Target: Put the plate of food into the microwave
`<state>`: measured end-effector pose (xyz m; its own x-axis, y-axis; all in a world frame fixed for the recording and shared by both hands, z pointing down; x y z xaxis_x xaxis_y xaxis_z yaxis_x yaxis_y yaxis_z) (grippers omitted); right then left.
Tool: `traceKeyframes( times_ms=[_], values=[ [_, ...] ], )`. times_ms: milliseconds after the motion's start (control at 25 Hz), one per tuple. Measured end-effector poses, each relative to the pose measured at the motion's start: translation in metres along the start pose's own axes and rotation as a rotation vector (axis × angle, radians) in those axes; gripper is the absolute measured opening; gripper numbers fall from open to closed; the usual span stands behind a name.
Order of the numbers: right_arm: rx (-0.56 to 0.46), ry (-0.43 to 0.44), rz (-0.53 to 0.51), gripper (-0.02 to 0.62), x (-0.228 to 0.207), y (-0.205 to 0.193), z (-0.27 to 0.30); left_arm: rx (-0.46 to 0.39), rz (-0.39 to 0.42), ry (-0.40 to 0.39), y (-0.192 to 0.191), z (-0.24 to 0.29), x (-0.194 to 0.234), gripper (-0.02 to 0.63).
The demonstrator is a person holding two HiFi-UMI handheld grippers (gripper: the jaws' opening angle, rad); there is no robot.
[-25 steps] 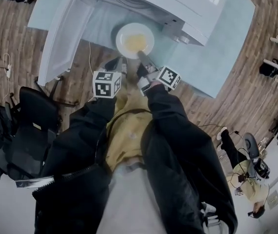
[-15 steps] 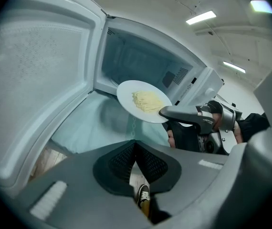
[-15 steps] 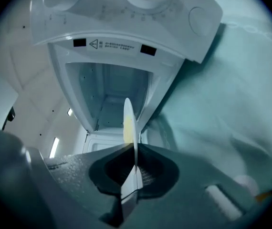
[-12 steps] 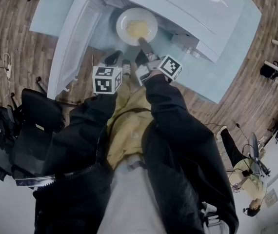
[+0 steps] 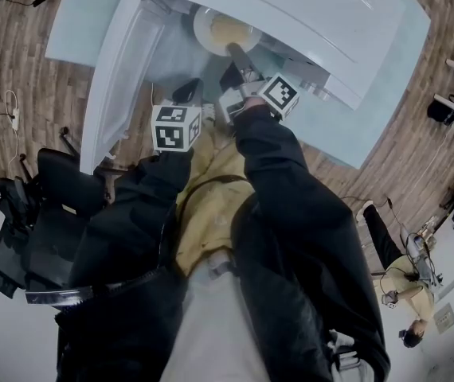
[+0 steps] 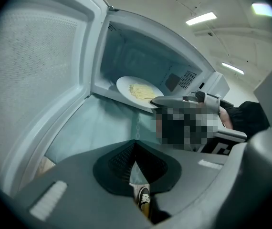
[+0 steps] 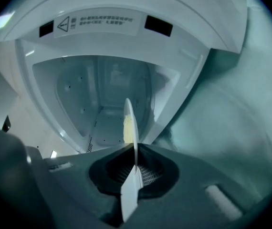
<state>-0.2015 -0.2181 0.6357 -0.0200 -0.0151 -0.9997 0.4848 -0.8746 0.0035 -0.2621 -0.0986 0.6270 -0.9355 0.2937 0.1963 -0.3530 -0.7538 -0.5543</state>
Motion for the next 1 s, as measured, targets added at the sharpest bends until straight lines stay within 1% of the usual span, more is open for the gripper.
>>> traceKeyframes(
  times_ms=[120, 360, 640, 840, 920, 1000],
  values=[
    [-0.049, -0.006, 0.025, 0.011, -0.005, 0.008, 0.007, 0.006, -0.002, 0.001, -0.001, 0.0, 0.001, -0.005],
    [-0.112, -0.026, 0.05, 0.011, -0.007, 0.021, 0.016, 0.017, -0.014, 0.009, -0.005, 0.0, 0.004, -0.005],
    [-0.156, -0.053, 0.073, 0.015, -0.01, 0.025, 0.015, 0.015, -0.029, 0.009, -0.004, -0.002, 0.007, -0.005],
    [-0.163, -0.023, 0.059, 0.017, -0.011, 0.025, 0.015, 0.015, -0.037, 0.006, -0.004, -0.002, 0.007, -0.005],
    [-0.152, 0.001, 0.044, 0.045, -0.011, 0.025, 0.016, 0.014, -0.035, 0.006, -0.005, -0.002, 0.007, -0.005],
    [-0.148, 0.008, 0.055, 0.06, -0.009, 0.023, 0.015, 0.012, -0.033, 0.006, -0.006, -0.002, 0.006, -0.005]
  ],
)
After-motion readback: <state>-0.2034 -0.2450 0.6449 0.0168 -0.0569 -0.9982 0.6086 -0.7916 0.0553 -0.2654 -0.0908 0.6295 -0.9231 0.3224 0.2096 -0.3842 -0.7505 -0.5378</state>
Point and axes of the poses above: the fingertips, and each gripper's own axes: z forward along the fingers, x to its left, y out of its top, the point moved 3 cm from there along -z, backward along the fingers, and after that the axes turned 13 degrees about y, right-handed, at the moved point
